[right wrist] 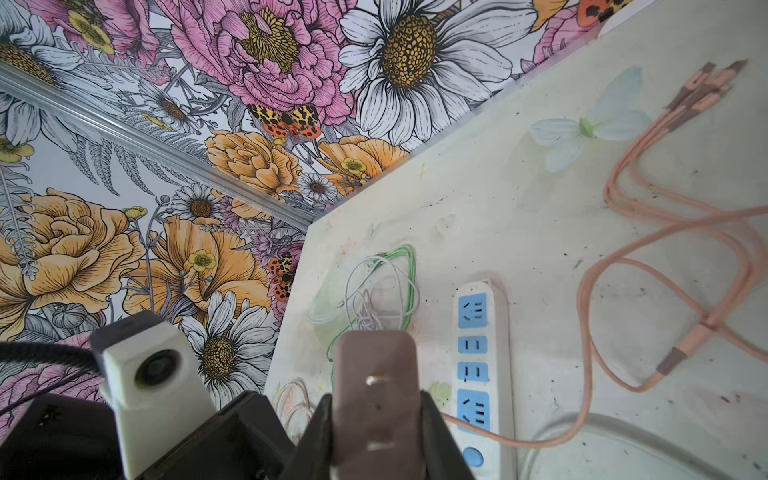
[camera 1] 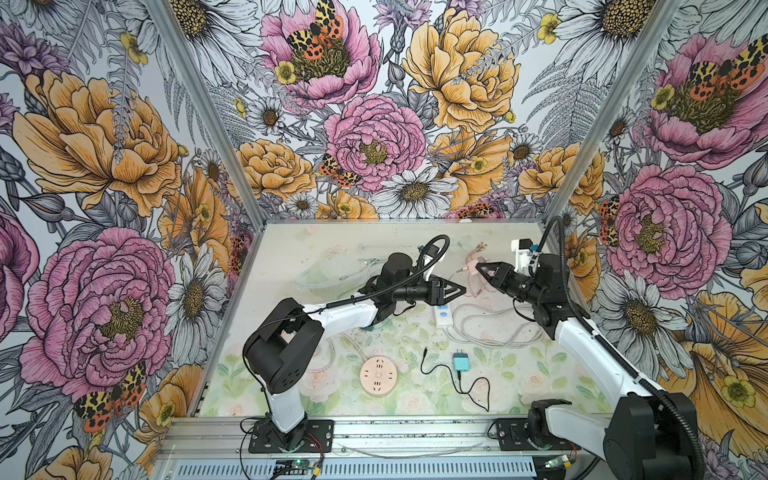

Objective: Insert the plug

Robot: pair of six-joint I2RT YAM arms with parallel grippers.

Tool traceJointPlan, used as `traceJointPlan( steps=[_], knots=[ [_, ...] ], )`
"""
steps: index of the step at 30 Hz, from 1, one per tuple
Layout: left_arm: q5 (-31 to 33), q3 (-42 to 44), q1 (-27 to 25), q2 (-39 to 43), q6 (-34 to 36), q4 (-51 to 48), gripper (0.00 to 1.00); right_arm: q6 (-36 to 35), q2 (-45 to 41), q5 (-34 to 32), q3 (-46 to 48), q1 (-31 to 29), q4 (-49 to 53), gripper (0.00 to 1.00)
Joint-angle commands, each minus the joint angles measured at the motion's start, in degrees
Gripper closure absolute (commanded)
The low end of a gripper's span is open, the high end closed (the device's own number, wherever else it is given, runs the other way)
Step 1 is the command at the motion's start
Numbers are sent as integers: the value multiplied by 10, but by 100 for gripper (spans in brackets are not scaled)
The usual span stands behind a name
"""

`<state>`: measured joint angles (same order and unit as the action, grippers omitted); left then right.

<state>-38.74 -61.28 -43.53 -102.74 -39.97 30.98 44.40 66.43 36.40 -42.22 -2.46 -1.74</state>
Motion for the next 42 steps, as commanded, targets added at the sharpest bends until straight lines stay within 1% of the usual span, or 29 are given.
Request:
traceJointPlan(
  steps=[1,3,6,13,16,20,28,35,40,42],
  knots=[
    [-20,16,6,-40,-166,284,48,9,-24,15,-4,-6,-44,100],
    [-23,15,12,-74,-226,376,50,3,-35,12,-7,-10,-33,100],
    [-13,7,14,-103,-255,418,53,-15,-49,4,-14,-17,-6,100],
    [3,1,14,-118,-247,405,53,-21,-76,-1,-20,-20,23,100],
    [6,-7,13,-120,-246,402,54,-7,-71,7,-14,-24,6,100],
    [11,-22,10,-126,-242,375,54,28,-64,24,0,-29,-45,100],
    [21,-28,11,-131,-243,373,55,34,-68,23,-4,-45,-42,100],
    [29,-47,7,-139,-240,371,57,69,-64,27,22,-65,-85,100],
    [32,-58,2,-140,-229,360,61,70,-68,25,26,-73,-85,100],
    [34,-59,2,-142,-231,369,61,71,-70,26,26,-73,-84,100]
  ],
)
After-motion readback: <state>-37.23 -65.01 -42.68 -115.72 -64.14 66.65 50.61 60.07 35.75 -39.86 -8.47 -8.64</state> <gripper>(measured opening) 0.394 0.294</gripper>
